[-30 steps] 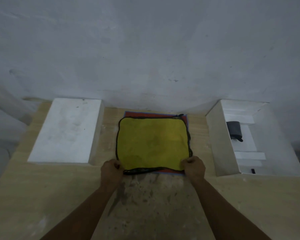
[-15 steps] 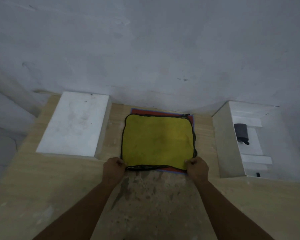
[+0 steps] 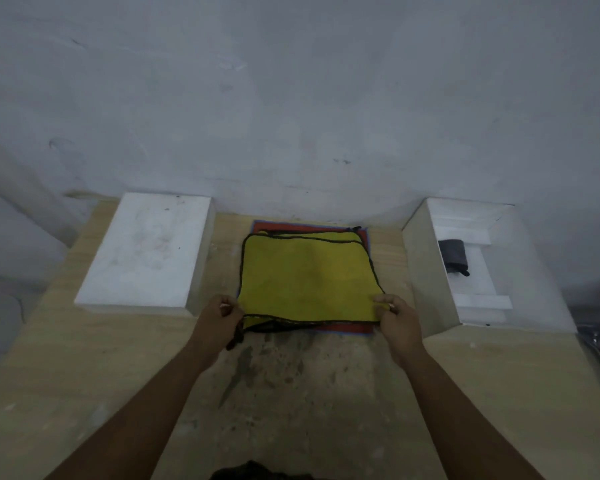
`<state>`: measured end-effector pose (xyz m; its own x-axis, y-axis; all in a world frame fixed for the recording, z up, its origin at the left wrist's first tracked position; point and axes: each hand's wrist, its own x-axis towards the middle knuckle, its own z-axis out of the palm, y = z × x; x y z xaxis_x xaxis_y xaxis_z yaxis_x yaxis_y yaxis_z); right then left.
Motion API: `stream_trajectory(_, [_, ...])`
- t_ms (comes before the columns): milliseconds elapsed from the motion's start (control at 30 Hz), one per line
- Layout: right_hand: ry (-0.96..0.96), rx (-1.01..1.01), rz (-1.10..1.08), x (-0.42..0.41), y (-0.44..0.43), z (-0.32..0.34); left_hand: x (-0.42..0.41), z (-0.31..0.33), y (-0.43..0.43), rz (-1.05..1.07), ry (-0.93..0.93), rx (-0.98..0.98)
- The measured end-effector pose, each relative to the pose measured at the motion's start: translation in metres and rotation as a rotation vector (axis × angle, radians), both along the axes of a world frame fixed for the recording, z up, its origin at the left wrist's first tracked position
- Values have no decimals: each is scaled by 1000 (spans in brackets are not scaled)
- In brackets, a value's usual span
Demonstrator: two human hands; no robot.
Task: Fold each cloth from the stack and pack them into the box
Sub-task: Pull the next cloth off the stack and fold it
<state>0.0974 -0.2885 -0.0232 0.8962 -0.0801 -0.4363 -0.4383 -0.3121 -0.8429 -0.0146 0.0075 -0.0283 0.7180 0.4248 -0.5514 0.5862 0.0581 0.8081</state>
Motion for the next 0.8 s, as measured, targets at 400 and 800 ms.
stream_trajectory(400, [384,63,215,-94,-59,1,-116,0,-19,-228,103,-177])
stream_trajectory(800, [426,-347,905,-150,-91,-19,-164,-13,-9,-485,87,242])
